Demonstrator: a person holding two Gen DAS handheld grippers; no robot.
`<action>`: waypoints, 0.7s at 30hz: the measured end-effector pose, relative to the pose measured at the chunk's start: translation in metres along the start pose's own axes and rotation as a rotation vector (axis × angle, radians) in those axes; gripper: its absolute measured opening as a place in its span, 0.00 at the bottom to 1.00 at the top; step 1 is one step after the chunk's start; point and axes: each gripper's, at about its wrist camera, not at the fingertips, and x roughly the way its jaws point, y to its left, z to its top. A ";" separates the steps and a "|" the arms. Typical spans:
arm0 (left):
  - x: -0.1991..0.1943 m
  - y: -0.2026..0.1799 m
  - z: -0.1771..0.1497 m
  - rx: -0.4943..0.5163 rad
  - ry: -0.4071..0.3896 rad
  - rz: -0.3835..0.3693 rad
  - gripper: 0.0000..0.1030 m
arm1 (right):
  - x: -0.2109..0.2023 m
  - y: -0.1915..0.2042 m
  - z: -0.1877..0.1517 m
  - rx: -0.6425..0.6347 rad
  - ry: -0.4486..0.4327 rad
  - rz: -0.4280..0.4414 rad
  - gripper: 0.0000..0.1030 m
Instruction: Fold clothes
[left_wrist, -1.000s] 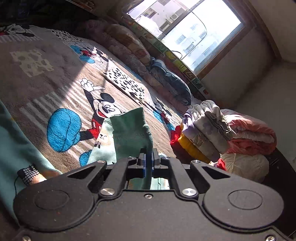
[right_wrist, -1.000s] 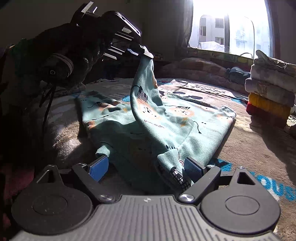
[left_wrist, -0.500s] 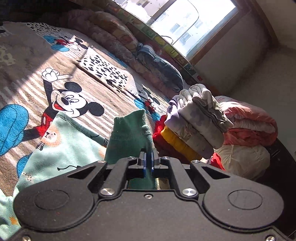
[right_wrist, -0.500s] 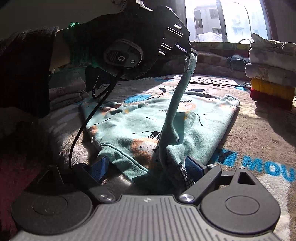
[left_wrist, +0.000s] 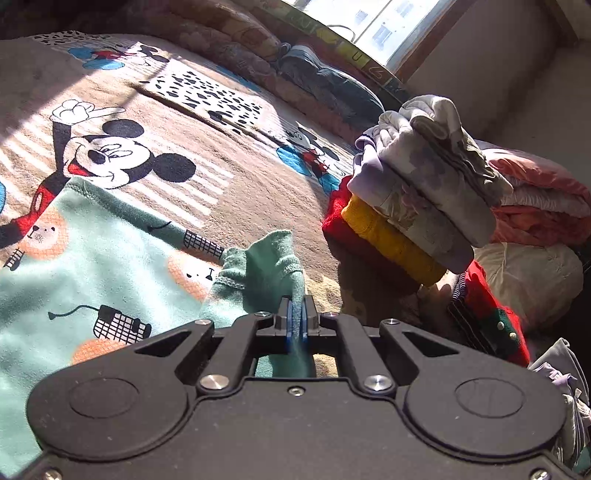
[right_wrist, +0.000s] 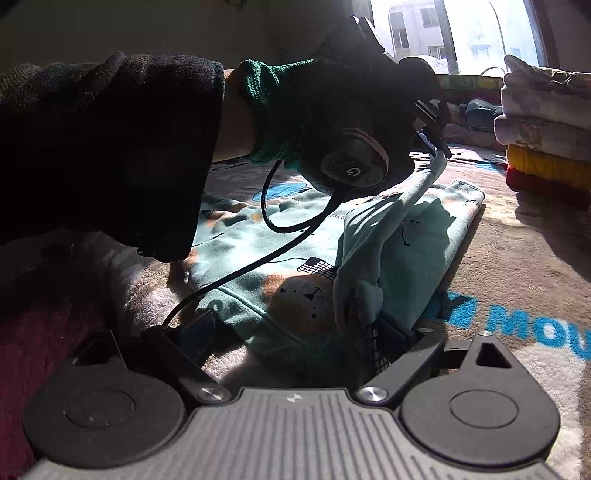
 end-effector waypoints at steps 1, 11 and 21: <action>0.004 -0.002 -0.002 0.008 0.003 0.005 0.02 | 0.000 -0.001 0.000 0.008 0.000 0.005 0.89; 0.037 -0.019 -0.017 0.109 0.035 0.081 0.02 | 0.002 -0.004 -0.001 0.035 0.004 0.030 0.93; 0.059 -0.032 -0.029 0.232 0.077 0.112 0.28 | -0.003 -0.007 0.005 0.044 0.021 0.025 0.93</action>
